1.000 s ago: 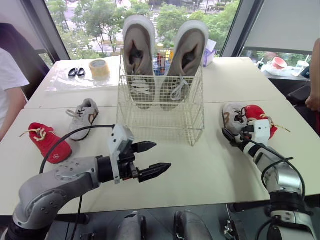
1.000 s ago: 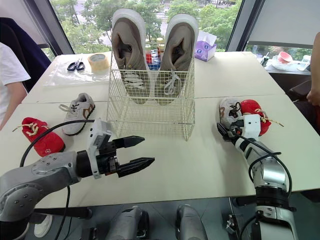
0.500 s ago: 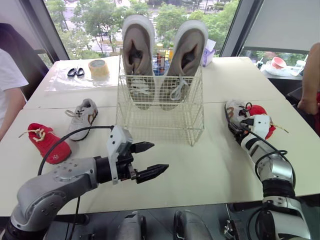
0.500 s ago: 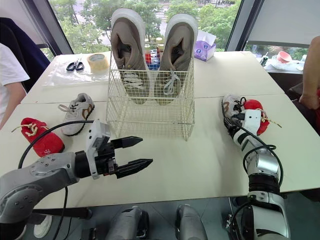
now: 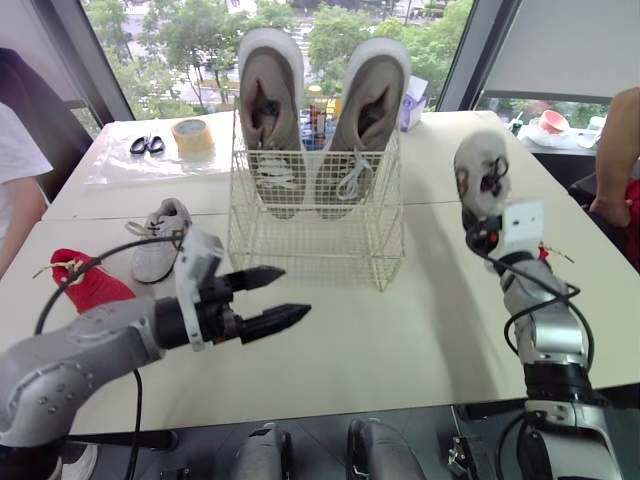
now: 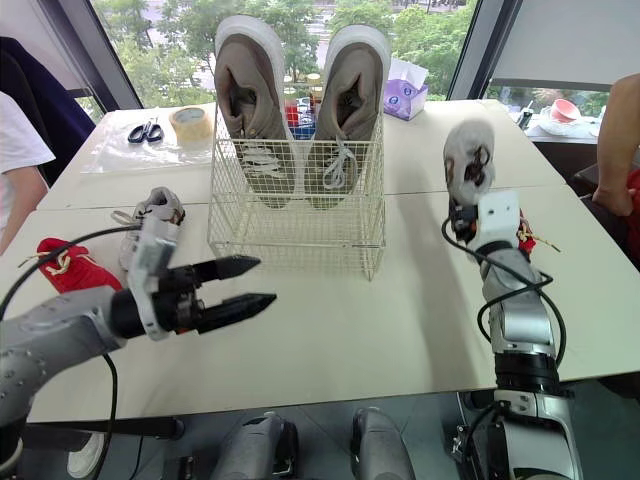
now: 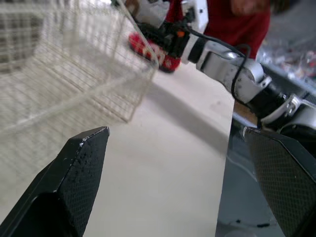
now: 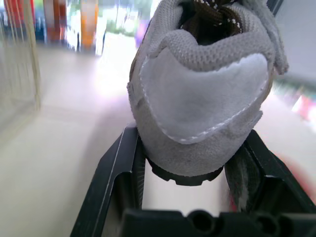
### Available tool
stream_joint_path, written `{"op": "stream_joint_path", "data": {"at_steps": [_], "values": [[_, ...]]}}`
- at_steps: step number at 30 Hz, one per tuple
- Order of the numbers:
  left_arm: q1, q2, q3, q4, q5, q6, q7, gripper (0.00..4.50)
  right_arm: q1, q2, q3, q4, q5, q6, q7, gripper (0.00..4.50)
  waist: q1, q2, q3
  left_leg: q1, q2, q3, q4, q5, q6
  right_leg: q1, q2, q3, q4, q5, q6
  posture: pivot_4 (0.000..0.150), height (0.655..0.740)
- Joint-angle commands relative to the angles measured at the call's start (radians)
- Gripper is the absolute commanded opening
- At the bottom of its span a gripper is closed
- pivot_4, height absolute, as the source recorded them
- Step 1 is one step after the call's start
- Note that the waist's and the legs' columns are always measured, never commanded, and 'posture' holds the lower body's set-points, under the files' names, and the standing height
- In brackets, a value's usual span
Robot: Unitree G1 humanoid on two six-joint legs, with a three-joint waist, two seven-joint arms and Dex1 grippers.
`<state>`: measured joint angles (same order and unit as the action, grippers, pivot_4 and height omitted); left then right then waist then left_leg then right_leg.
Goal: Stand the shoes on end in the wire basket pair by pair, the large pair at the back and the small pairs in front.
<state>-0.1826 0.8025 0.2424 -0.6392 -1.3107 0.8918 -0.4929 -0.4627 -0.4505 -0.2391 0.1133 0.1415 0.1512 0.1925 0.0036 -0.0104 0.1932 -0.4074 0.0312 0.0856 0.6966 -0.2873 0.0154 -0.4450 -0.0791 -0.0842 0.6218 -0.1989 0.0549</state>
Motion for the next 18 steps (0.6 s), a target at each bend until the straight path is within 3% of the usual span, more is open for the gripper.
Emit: {"op": "stream_joint_path", "data": {"at_steps": [1, 5, 11, 14, 18], "values": [[-0.069, 0.019, 0.053, 0.063, -0.079, -0.008, -0.022, 4.5, -0.051, -0.002, -0.017, -0.14, -0.016, -0.005, -0.05, 1.99, 0.003, 0.0, 0.0, 0.0, 0.0, 0.0, 0.0, 0.0, 0.0, 0.0, 0.0, 0.0, 0.0, 0.0, 0.0, 0.15, 0.74], [-0.255, 0.037, 0.124, 0.298, -0.123, -0.031, -0.036, 4.5, -0.219, -0.101, -0.046, -0.245, -0.01, 0.032, -0.036, 1.99, 0.009, 0.002, 0.003, -0.001, -0.001, 0.0, 0.0, 0.0, 0.0, 0.0, 0.0, -0.001, -0.001, 0.001, -0.001, 0.15, 0.74], [-0.474, 0.053, 0.14, 0.547, -0.081, -0.022, -0.116, 4.5, -0.504, -0.298, -0.01, -0.188, 0.088, 0.01, 0.234, 1.99, 0.005, 0.005, 0.005, -0.001, -0.002, 0.001, -0.005, 0.001, 0.001, -0.001, 0.0, 0.0, -0.004, 0.002, 0.004, 0.15, 0.74], [-0.603, 0.057, 0.131, 0.673, -0.025, -0.033, -0.174, 4.5, -0.662, -0.316, 0.042, -0.174, 0.158, 0.031, 0.367, 1.99, -0.001, 0.004, 0.006, -0.001, -0.003, 0.002, -0.01, 0.002, 0.0, -0.002, 0.001, -0.001, -0.007, 0.002, 0.004, 0.15, 0.74], [-0.739, 0.054, 0.145, 0.786, 0.007, -0.019, -0.223, 4.5, -0.71, -0.292, 0.098, -0.225, 0.231, 0.085, 0.473, 1.99, -0.013, 0.004, 0.005, 0.0, -0.003, 0.002, -0.012, 0.002, -0.001, -0.002, 0.0, -0.001, -0.007, 0.002, 0.004, 0.15, 0.74]]}}
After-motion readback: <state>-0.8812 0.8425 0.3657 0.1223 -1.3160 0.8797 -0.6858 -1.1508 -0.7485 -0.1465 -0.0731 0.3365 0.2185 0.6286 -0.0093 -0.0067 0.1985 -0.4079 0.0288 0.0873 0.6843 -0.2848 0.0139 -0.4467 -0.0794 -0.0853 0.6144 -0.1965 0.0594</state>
